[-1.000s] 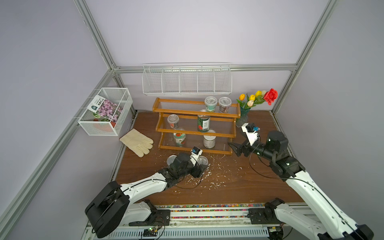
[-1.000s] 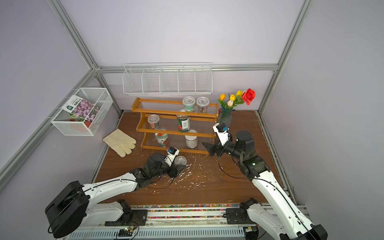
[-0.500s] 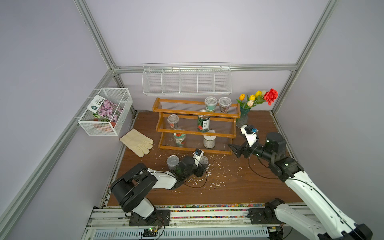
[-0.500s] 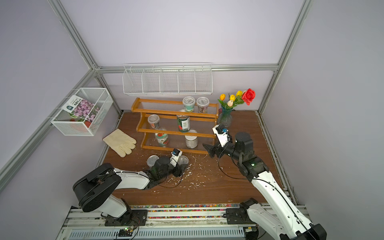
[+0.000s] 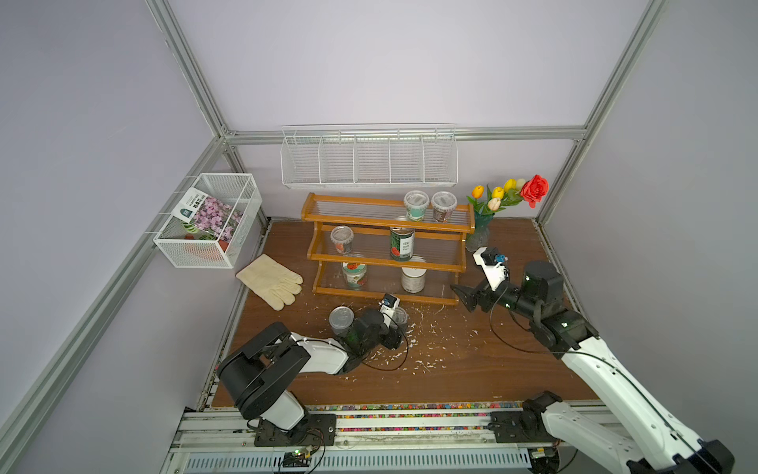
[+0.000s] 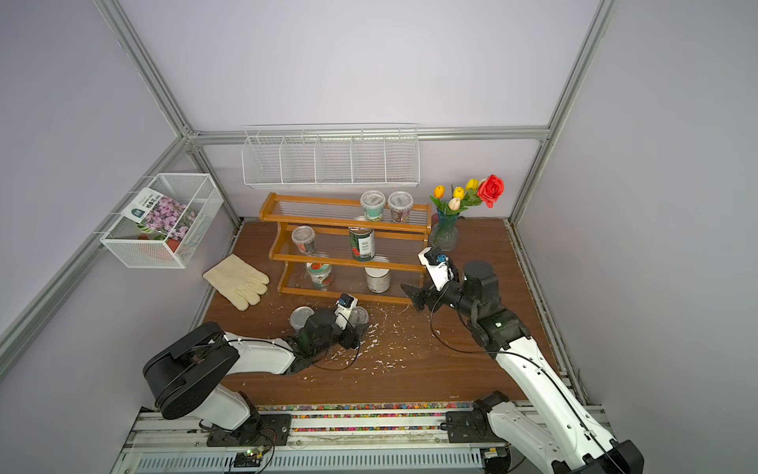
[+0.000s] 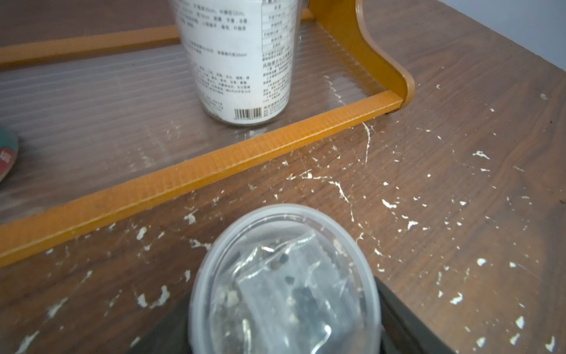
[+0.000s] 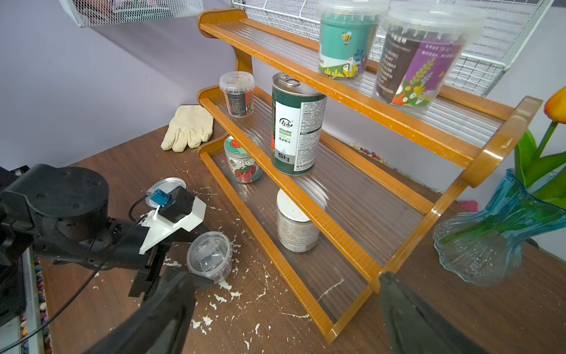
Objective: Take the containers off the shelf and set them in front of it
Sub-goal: 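Place the container at the center of the board, then pick up a container from the shelf.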
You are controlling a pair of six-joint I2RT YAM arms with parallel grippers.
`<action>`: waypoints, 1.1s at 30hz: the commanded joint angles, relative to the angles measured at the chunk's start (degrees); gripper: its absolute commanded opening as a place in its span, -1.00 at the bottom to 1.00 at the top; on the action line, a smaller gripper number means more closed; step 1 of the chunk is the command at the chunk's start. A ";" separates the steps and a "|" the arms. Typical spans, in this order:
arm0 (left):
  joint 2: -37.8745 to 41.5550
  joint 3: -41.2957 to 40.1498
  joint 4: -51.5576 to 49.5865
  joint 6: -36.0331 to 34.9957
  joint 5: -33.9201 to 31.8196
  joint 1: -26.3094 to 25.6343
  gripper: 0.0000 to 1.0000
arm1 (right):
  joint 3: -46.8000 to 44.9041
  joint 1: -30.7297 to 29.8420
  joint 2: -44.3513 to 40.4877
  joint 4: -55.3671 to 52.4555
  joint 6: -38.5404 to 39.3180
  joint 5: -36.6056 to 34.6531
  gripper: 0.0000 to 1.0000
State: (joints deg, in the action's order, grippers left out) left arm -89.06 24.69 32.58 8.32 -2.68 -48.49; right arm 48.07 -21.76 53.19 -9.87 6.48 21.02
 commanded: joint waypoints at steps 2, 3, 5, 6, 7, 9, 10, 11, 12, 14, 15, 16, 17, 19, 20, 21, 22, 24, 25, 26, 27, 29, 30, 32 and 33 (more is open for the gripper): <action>2.67 0.74 -8.83 0.82 1.25 -0.16 0.72 | 1.19 0.10 0.25 -0.59 1.07 -0.36 0.94; 3.25 1.02 -9.81 0.89 1.71 -0.12 0.75 | 1.31 0.06 0.45 -0.59 1.15 -0.28 0.94; 4.50 0.85 -10.11 1.18 1.72 -0.13 0.82 | 1.58 0.05 0.70 -0.52 1.19 -0.10 0.95; 5.22 1.04 -10.58 1.13 1.83 -0.16 0.86 | 1.83 0.07 0.93 -0.50 1.17 0.00 0.95; 5.85 1.62 -11.57 1.19 1.93 -0.17 0.89 | 2.00 0.06 1.19 -0.50 1.08 0.15 0.95; 7.26 2.80 -14.03 0.89 2.27 -0.20 0.94 | 2.12 0.10 1.38 -0.17 0.88 0.19 0.95; 8.28 3.45 -15.55 0.91 2.44 -0.13 0.96 | 2.19 0.07 1.31 0.14 0.65 0.08 0.95; 9.18 4.04 -16.99 0.91 2.45 -0.19 0.98 | 2.20 0.05 1.28 0.11 0.49 -0.13 0.95; 10.44 4.58 -18.76 0.88 2.06 -0.17 1.00 | 2.28 0.05 1.11 0.11 0.46 -0.38 0.95; 13.29 5.79 -23.09 1.26 1.22 -0.14 1.00 | 2.37 0.13 0.65 0.11 0.30 -0.99 0.95; 14.98 6.39 -25.51 1.32 1.06 -0.18 1.00 | 2.35 0.14 0.37 0.09 0.29 -1.26 0.95; 16.70 6.83 -28.02 1.45 0.71 -0.17 1.00 | 2.37 0.22 0.15 -0.05 0.33 -1.46 0.95; 18.63 7.12 -29.81 1.48 0.57 -0.20 1.00 | 2.39 0.25 -0.13 -0.11 0.20 -1.70 0.95; 22.41 8.19 -33.22 0.49 0.57 -0.16 0.99 | 2.41 0.31 -0.53 -0.23 0.06 -2.19 0.95; 23.90 8.75 -33.97 0.15 0.71 -0.19 0.99 | 2.55 0.45 -0.68 -0.24 -0.10 -2.34 0.95; 25.42 9.86 -35.00 -0.28 0.74 -0.09 0.99 | 2.71 0.40 -0.80 -0.24 -0.23 -2.41 0.95; 26.37 11.44 -35.93 -0.73 0.79 0.15 0.99 | 2.94 0.50 -0.76 -0.16 -0.32 -2.47 0.95; 26.38 15.74 -38.36 -2.67 2.03 1.22 0.99 | 3.29 0.57 -0.63 -0.02 -0.58 -2.60 0.95; 25.89 18.38 -40.13 -4.04 3.75 2.35 0.99 | 3.31 0.79 -0.68 0.23 -0.89 -2.72 0.95; 25.10 21.14 -41.74 -4.81 5.05 3.40 0.99 | 3.33 0.88 -0.80 0.37 -1.07 -2.82 0.95; 24.41 23.83 -42.60 -5.90 6.97 4.67 0.99 | 3.47 1.14 -0.86 0.30 -1.20 -2.82 0.95; 23.25 28.24 -43.66 -7.60 11.06 7.51 0.99 | 3.77 1.82 -0.88 -0.18 -1.63 -3.11 0.95; 22.56 31.15 -44.35 -8.31 12.81 8.85 0.99 | 4.02 2.31 -0.81 -0.60 -1.77 -3.17 0.95; 20.65 36.34 -45.72 -9.56 15.34 10.77 0.99 | 4.31 3.14 -1.10 -1.20 -2.14 -3.47 0.95; 19.54 39.22 -46.49 -10.09 16.36 11.44 0.99 | 4.30 3.51 -1.19 -1.23 -2.34 -3.52 0.95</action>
State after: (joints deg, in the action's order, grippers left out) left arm -67.48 58.74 -9.65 1.74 7.86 -38.35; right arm 50.87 -19.22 53.08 -10.13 5.54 18.39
